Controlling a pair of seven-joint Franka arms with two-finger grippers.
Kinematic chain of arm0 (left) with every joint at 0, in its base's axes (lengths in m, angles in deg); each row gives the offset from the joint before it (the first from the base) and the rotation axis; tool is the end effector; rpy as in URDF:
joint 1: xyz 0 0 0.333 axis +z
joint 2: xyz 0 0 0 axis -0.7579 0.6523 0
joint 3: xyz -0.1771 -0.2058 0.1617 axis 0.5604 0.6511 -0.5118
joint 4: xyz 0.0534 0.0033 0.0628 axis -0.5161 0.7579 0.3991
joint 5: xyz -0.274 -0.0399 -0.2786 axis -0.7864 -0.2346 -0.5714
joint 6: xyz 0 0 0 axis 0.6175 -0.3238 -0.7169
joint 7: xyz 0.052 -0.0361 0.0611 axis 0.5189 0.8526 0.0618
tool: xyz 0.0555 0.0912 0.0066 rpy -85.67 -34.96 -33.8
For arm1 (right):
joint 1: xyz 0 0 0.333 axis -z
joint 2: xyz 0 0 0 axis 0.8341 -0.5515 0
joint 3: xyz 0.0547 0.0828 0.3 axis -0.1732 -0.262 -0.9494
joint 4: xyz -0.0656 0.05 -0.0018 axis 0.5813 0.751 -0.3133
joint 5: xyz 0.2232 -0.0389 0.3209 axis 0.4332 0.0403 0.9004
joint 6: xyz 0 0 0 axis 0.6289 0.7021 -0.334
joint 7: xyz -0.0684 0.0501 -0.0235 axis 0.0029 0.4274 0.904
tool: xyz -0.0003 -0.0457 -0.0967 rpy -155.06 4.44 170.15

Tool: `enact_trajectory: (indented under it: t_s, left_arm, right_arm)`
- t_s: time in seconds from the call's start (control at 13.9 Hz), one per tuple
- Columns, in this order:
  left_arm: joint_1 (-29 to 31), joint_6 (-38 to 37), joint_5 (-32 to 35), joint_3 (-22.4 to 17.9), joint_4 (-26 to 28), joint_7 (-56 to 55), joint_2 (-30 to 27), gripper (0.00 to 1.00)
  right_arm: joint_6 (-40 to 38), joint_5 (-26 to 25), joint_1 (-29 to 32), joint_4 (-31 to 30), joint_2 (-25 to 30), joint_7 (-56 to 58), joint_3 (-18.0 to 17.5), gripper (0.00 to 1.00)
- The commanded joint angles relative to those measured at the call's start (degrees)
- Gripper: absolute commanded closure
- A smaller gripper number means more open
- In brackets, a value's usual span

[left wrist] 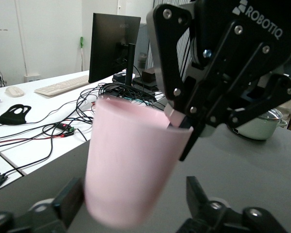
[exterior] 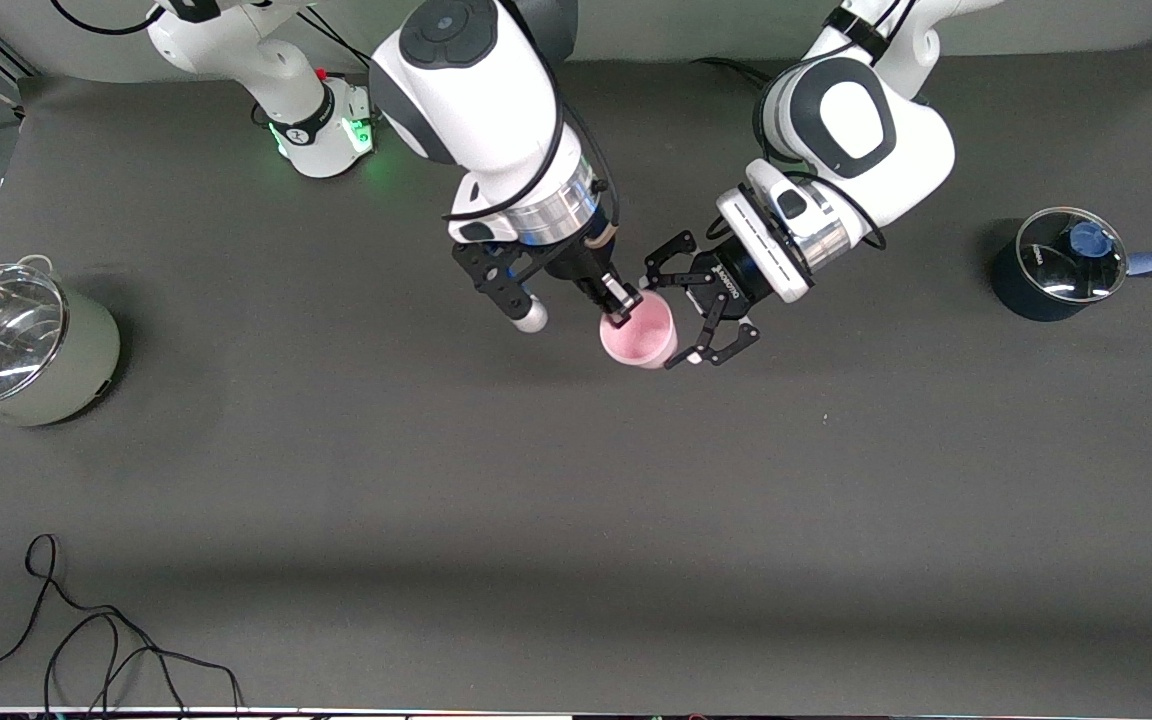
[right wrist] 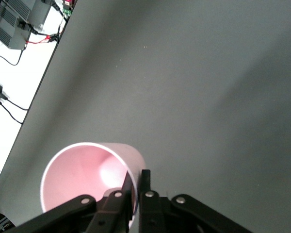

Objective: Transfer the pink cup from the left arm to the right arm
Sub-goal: 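Close the right gripper on the cup while the left gripper opens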

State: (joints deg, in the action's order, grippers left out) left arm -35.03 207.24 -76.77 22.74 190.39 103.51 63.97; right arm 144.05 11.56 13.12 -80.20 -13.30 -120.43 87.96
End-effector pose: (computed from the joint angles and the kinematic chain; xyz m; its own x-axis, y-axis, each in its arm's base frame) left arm 0.4934 -0.3045 0.4359 0.3181 -0.2105 0.9244 -0.8281 -0.5365 0.1628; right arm 0.5436 0.5019 0.5554 0.6283 -0.7680 -0.1239 -0.7597 -0.5714 -0.3104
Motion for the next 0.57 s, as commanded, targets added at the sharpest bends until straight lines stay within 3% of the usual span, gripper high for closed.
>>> enact_trajectory:
  t_s: [0.0,0.36,0.5]
  left_arm:
    - [-0.4,0.8,-1.1,-0.2,-0.6,-0.3,-0.2,0.01]
    - [0.6,0.7,-0.9,-0.8,-0.2,-0.4,-0.1,0.01]
    - [4.2,-0.3,0.3,-0.8,0.7,-0.7,-0.4,0.01]
  right_arm:
    - [-3.3,-0.2,1.9,1.1,0.8,3.8,-0.2,1.00]
    - [-15.5,2.3,8.8,0.4,4.3,24.4,0.0,1.00]
    - [-21.5,2.3,12.6,-1.4,5.9,37.0,0.3,1.00]
